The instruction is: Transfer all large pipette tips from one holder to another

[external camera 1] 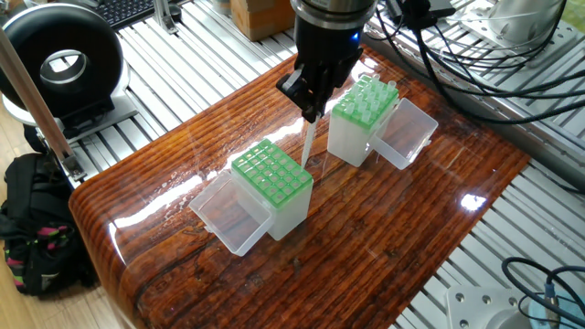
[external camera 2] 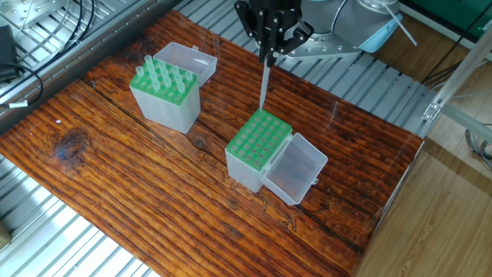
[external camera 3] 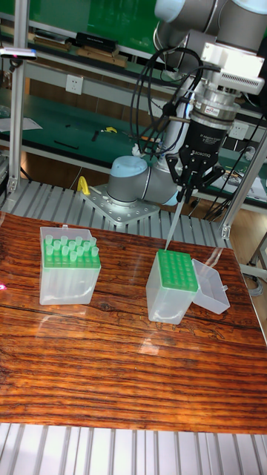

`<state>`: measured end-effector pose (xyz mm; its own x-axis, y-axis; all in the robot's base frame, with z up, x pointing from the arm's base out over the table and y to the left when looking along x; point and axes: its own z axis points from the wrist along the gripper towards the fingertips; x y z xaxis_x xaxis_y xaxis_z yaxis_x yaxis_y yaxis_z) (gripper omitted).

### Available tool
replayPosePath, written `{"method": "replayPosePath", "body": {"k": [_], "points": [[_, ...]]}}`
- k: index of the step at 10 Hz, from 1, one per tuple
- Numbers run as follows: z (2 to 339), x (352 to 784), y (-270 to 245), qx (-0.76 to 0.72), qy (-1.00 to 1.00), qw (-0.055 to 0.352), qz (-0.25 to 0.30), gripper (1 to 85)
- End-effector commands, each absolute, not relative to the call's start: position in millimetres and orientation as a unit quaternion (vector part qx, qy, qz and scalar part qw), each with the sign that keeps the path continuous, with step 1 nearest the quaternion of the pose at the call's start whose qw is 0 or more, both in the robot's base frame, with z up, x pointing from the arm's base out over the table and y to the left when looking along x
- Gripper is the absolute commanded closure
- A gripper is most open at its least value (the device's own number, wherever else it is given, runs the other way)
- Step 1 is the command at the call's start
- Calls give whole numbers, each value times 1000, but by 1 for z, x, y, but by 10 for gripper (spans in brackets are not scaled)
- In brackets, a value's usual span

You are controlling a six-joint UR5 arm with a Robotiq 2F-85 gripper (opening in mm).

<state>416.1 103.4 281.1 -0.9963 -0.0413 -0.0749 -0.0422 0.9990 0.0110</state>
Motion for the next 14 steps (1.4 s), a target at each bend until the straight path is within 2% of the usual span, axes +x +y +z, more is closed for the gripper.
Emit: {"method": "replayPosePath", "body": {"k": [1, 14], "points": [[278, 416, 107, -19, 999, 38, 10, 847], [273, 410, 110, -19, 999, 27, 11, 847]]}}
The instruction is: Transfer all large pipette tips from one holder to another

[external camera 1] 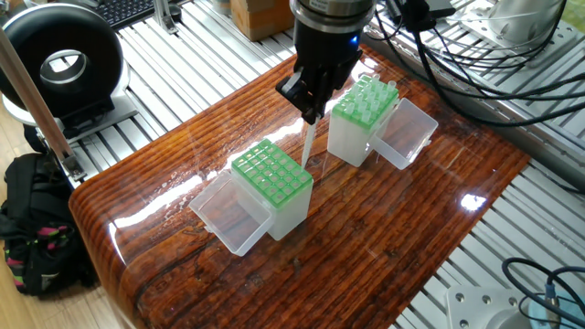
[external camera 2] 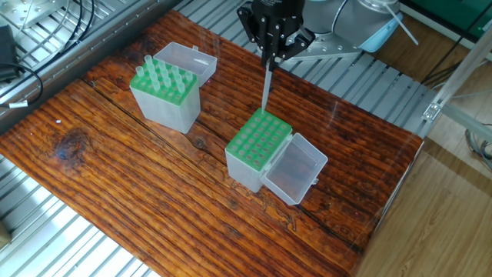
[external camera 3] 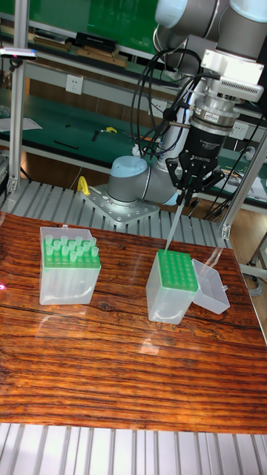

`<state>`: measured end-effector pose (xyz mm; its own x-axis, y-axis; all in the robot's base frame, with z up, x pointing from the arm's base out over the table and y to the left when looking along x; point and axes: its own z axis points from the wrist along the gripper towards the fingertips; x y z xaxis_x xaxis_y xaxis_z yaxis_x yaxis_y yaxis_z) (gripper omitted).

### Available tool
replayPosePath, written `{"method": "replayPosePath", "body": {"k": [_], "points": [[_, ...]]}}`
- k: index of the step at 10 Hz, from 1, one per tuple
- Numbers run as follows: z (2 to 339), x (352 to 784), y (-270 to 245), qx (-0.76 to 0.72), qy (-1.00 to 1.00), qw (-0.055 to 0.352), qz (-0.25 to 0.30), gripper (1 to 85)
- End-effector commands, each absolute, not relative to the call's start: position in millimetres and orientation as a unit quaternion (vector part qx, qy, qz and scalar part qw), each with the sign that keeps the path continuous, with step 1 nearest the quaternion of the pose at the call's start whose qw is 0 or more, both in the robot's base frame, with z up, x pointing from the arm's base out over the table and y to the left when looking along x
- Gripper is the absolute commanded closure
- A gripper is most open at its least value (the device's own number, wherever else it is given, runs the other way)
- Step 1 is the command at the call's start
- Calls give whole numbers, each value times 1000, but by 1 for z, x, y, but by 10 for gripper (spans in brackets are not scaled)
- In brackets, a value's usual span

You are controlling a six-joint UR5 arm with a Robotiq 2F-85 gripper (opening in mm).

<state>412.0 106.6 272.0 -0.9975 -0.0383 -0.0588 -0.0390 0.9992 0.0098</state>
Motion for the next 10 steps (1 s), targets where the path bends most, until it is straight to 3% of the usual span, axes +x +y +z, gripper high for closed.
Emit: {"method": "replayPosePath", "body": {"k": [1, 10], "points": [[273, 410, 110, -19, 999, 26, 11, 847], [267, 411, 110, -25, 999, 20, 10, 843]]}}
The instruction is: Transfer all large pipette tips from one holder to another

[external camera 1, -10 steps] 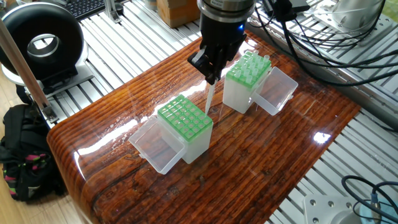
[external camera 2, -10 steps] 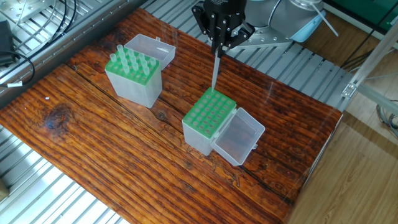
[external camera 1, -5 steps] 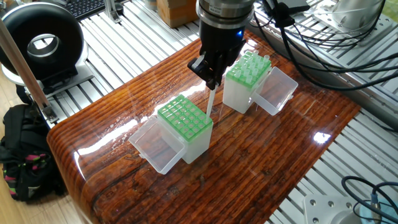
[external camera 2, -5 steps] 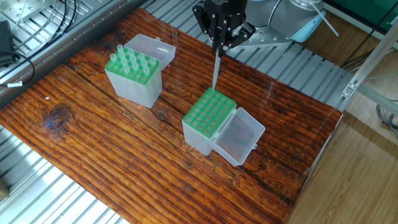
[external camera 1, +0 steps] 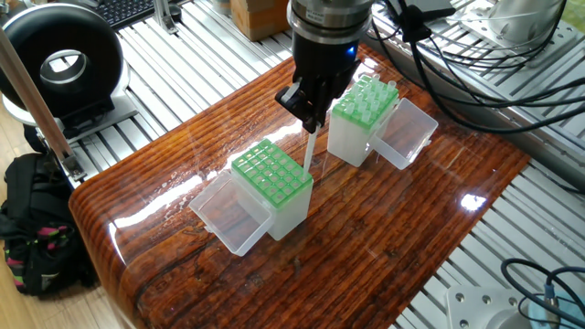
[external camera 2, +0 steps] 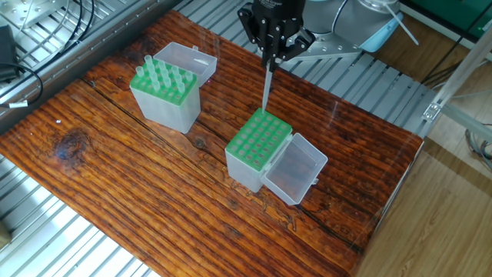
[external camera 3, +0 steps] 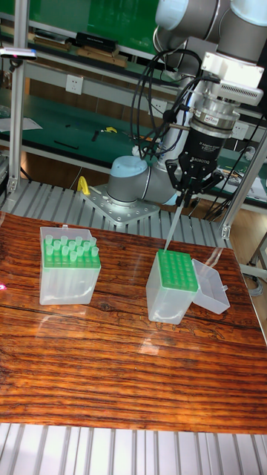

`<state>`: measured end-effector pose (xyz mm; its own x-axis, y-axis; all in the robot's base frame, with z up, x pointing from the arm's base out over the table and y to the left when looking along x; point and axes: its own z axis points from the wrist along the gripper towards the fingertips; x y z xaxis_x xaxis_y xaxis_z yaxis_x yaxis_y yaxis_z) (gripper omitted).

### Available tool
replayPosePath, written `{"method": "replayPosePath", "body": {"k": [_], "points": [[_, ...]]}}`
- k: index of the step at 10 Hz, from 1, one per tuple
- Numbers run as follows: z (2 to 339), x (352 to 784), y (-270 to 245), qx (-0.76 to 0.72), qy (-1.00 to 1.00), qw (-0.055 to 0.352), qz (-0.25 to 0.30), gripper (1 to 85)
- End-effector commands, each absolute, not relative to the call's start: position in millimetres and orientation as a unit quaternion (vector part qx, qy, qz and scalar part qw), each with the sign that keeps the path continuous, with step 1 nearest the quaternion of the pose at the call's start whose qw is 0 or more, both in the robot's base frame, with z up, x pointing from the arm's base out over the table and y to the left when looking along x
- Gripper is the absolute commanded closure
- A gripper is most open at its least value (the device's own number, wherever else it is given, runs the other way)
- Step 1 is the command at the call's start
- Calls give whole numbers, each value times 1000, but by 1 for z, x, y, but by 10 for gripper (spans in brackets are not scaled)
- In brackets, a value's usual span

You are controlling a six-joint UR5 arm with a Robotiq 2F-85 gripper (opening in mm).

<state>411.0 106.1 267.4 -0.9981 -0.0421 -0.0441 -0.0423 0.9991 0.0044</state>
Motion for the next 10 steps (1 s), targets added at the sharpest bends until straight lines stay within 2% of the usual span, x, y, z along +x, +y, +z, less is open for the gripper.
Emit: {"method": "replayPosePath", "body": {"k": [1, 10], "points": [[266, 412, 110, -27, 999, 20, 10, 843], [265, 411, 105, -43, 999, 16, 1, 790]]}}
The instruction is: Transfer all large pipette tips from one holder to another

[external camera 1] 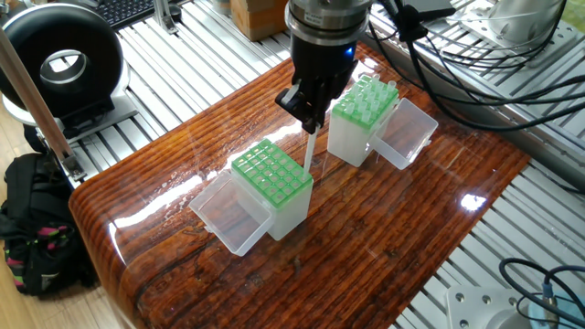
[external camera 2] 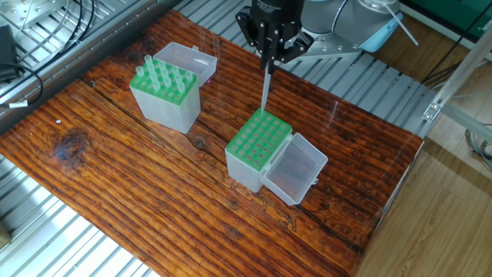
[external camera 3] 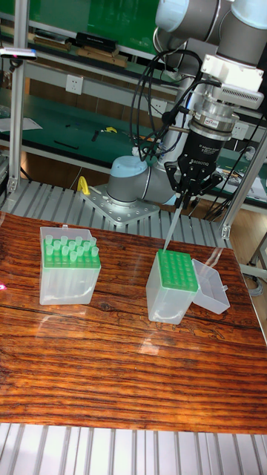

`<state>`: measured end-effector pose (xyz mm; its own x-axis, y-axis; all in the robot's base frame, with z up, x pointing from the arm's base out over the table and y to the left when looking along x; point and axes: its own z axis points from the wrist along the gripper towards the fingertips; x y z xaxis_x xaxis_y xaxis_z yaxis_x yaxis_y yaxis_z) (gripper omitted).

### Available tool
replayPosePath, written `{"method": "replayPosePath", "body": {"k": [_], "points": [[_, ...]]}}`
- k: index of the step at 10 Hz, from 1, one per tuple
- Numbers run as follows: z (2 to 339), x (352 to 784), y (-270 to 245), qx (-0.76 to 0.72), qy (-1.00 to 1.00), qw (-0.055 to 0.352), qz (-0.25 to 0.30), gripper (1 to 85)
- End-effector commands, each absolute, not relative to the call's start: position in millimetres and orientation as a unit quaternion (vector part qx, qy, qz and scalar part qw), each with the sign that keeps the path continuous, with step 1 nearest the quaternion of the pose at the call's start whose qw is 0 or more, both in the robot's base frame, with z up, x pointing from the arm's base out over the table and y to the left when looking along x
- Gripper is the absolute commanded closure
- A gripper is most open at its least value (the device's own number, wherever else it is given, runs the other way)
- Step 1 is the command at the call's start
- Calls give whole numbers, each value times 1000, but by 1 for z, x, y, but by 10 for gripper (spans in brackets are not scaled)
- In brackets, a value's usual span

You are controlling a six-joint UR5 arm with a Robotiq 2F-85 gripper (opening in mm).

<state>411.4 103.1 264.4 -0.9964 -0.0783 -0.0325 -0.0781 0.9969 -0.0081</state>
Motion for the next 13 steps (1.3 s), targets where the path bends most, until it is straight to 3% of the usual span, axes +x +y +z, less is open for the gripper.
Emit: {"method": "replayPosePath", "body": {"k": [1, 13], "points": [[265, 411, 105, -44, 999, 16, 1, 777], [265, 412, 110, -56, 998, 18, 10, 623]]}}
